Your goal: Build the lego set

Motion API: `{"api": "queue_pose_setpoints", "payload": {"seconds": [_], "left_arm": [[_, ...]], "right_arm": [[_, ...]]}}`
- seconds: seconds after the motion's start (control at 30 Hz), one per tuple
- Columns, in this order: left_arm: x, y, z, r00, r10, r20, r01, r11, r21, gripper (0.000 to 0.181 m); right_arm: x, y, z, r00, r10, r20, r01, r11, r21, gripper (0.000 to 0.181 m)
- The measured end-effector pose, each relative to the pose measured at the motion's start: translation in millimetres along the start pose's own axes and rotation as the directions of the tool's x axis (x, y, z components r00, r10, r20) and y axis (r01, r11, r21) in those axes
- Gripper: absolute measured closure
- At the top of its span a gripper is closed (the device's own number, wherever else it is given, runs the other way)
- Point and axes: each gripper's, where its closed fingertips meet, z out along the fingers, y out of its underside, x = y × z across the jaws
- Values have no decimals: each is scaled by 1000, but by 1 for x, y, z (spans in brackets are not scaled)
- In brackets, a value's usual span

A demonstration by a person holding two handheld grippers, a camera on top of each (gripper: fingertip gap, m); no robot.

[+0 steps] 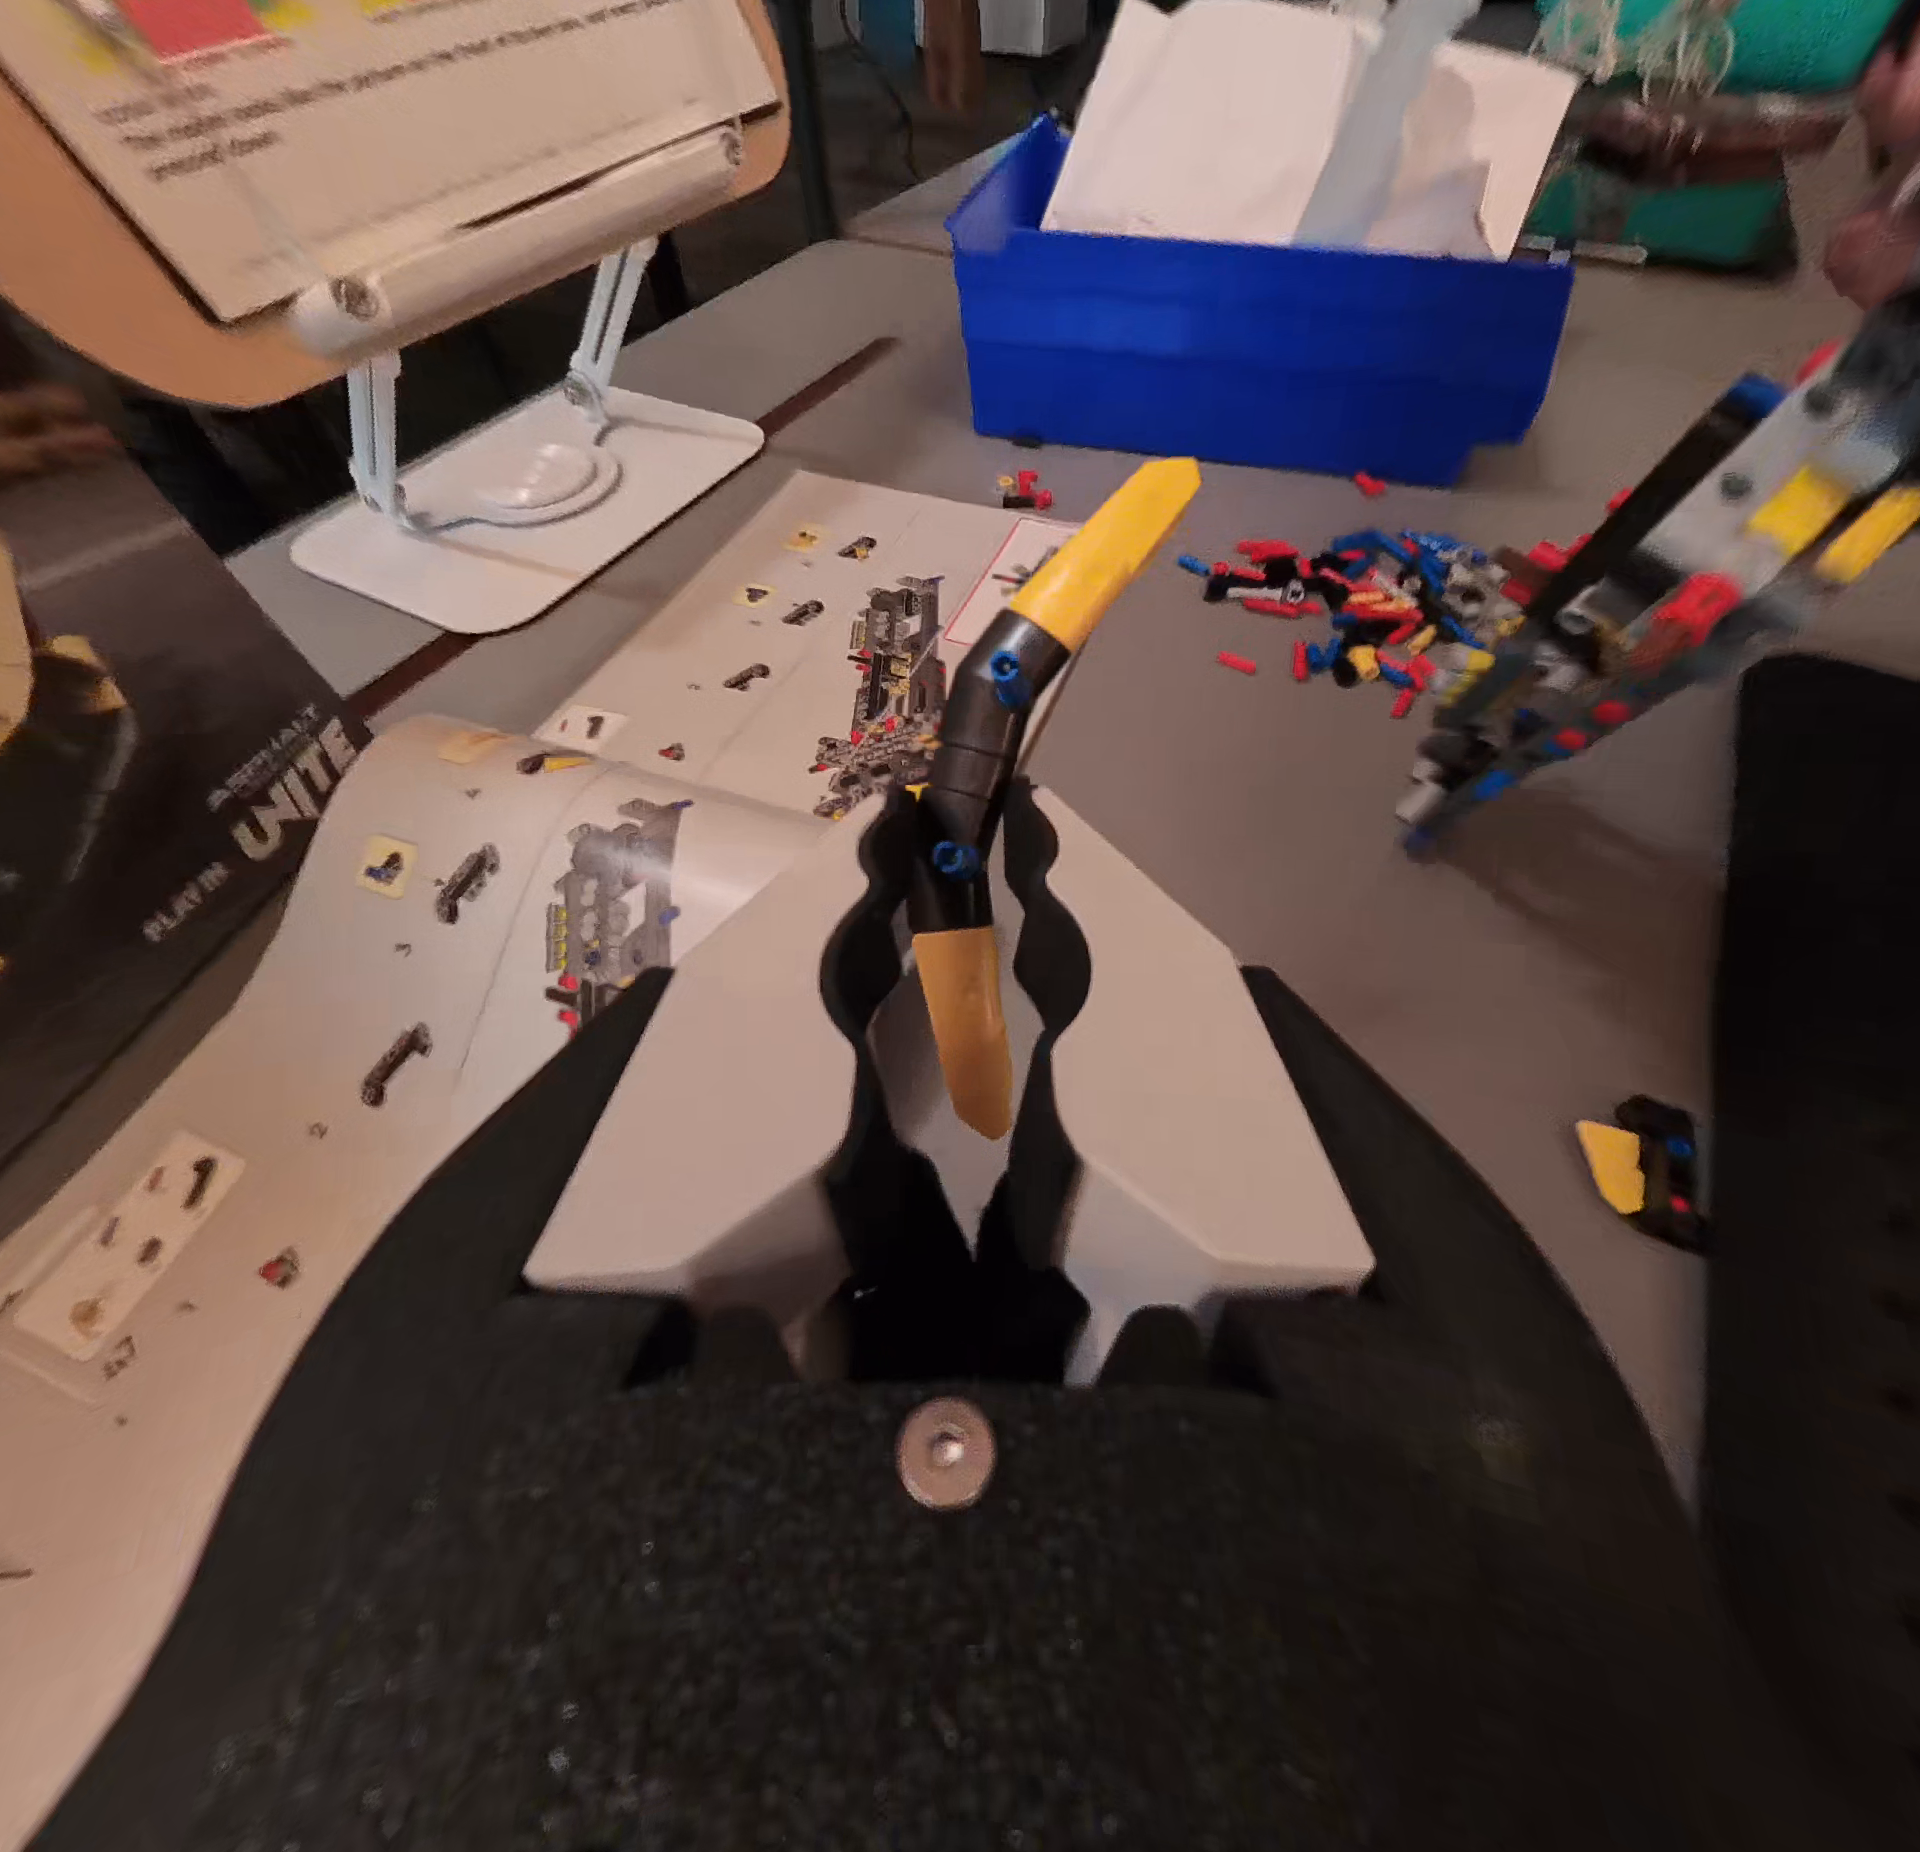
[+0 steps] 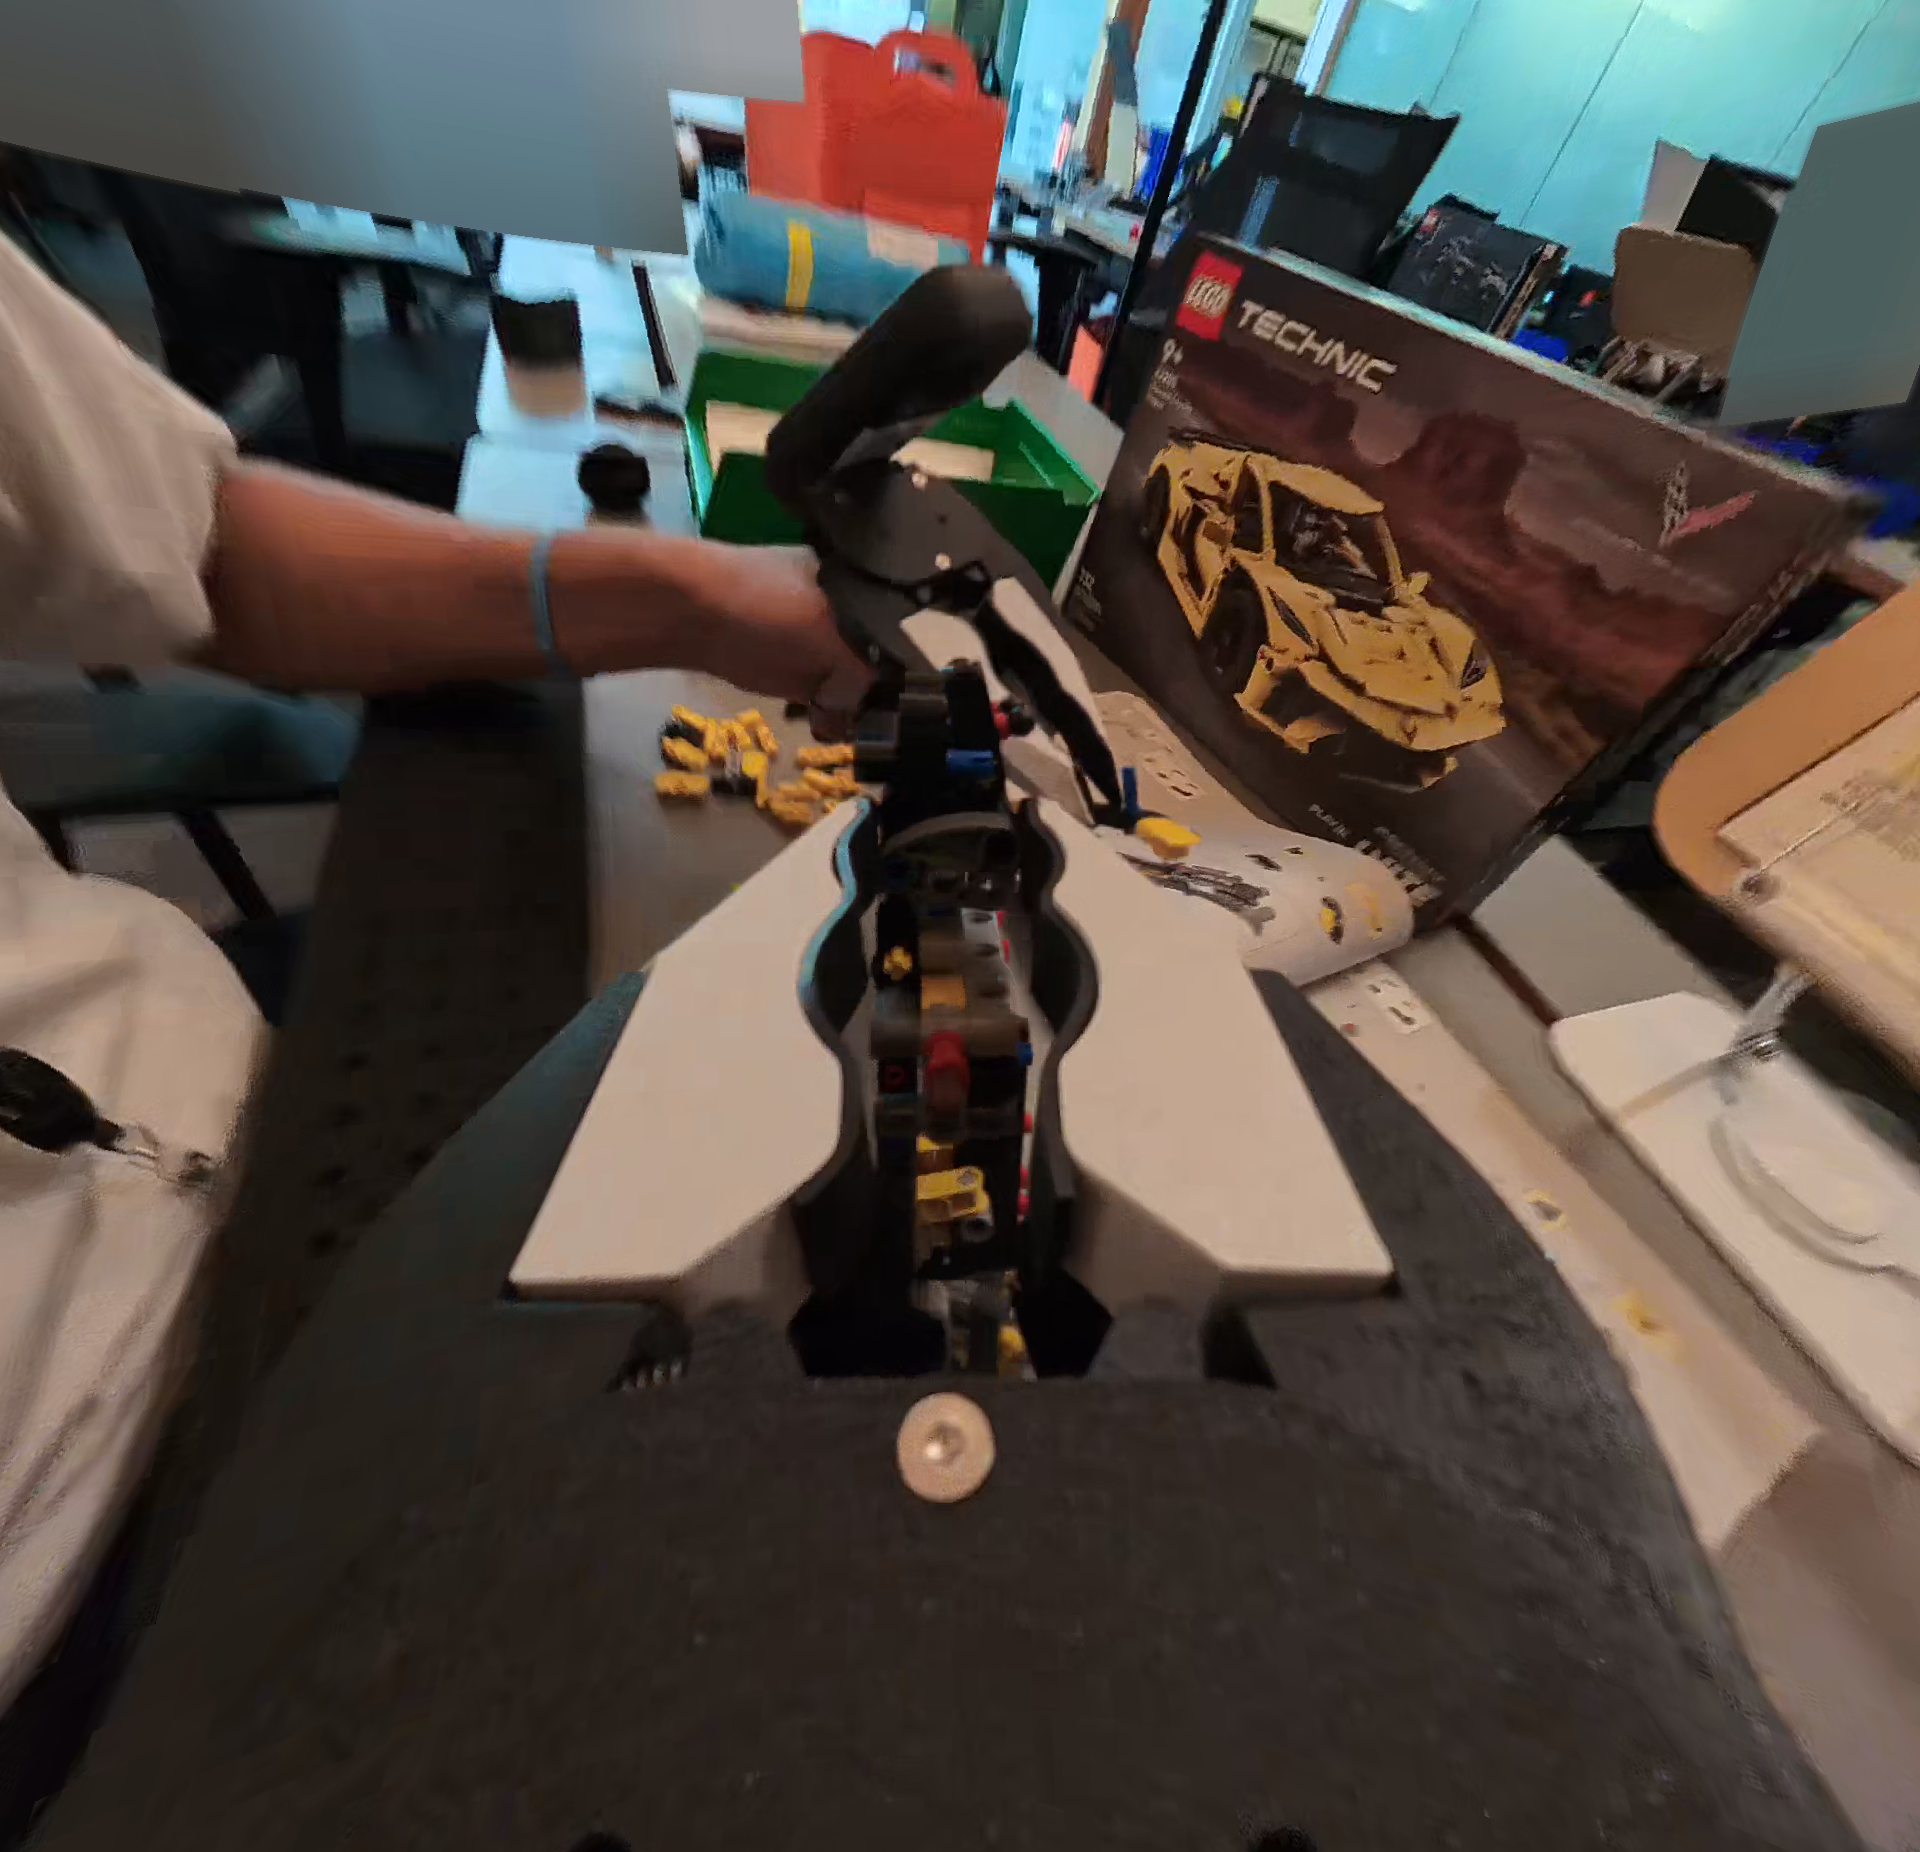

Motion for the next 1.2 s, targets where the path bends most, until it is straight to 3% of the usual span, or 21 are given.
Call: {"api": "queue_pose_setpoints", "payload": {"seconds": [0.13, 0.3, 0.4, 0.5, 0.67, 0.87, 1.0, 1.07, 1.13, 1.2], "left_arm": [[-21, 1, -9, 993, -115, 16, 114, 992, 58, 167], [-44, -3, -25, 990, -112, 84, 101, 987, 124, 166], [-52, -4, -30, 989, -106, 99, 91, 984, 152, 166], [-55, -2, -30, 988, -121, 94, 105, 982, 160, 166], [-50, -1, -27, 991, -88, 97, 73, 986, 151, 166], [-46, -6, -30, 993, -55, 102, 38, 987, 157, 166], [-43, -7, -32, 995, -58, 76, 45, 985, 168, 166], [-37, -11, -33, 997, -68, 20, 63, 979, 192, 166], [-32, -13, -34, 996, -82, -20, 84, 974, 209, 166], [-29, -15, -33, 998, -66, -22, 70, 972, 224, 166]], "right_arm": [[-16, 14, 39, 939, -343, 7, 338, 919, -202, 156], [-44, 60, 94, 760, -637, 132, 632, 675, -382, 155], [-55, 92, 115, 654, -737, 173, 722, 540, -432, 156], [-55, 119, 126, 585, -792, 177, 755, 451, -476, 155], [-59, 141, 128, 549, -815, 187, 777, 414, -474, 155], [-64, 158, 120, 589, -768, 250, 758, 418, -501, 147], [-64, 158, 115, 648, -726, 227, 715, 480, -508, 144], [-68, 153, 111, 728, -655, 203, 652, 569, -500, 132], [-79, 135, 109, 845, -507, 172, 526, 730, -437, 119], [-79, 103, 105, 948, -297, 110, 317, 891, -324, 117]]}}
